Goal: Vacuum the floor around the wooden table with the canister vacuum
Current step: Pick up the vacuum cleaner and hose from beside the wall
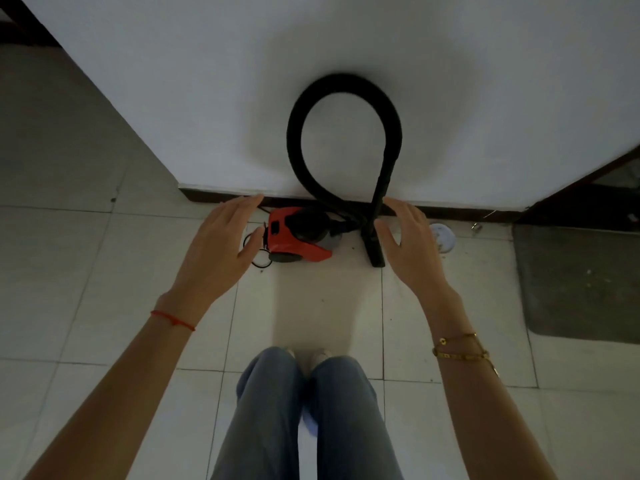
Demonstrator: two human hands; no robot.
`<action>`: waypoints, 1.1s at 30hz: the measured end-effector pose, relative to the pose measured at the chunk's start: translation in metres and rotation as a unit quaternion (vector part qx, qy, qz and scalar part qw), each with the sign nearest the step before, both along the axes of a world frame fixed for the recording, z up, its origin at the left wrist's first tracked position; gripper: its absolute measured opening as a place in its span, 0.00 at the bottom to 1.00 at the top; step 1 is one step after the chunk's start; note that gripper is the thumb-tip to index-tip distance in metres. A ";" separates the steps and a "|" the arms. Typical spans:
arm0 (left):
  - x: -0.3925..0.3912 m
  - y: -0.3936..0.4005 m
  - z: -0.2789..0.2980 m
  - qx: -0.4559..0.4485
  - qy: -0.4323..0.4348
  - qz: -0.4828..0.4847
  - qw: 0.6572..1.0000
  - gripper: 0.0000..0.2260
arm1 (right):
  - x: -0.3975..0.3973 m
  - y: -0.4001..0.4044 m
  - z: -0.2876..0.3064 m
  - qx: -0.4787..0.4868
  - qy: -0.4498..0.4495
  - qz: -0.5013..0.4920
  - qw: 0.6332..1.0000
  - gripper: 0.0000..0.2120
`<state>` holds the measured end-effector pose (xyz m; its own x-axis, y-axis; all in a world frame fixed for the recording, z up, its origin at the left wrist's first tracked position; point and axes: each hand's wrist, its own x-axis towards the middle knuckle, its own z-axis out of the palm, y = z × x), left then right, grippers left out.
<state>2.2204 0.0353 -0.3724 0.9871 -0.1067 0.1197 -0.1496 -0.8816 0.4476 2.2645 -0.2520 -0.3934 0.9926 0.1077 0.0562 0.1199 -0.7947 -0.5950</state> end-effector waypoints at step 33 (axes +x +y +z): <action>0.105 0.031 -0.431 0.062 -0.070 -0.017 0.995 0.21 | 0.131 0.004 -0.387 0.030 -0.167 -0.019 0.985 0.20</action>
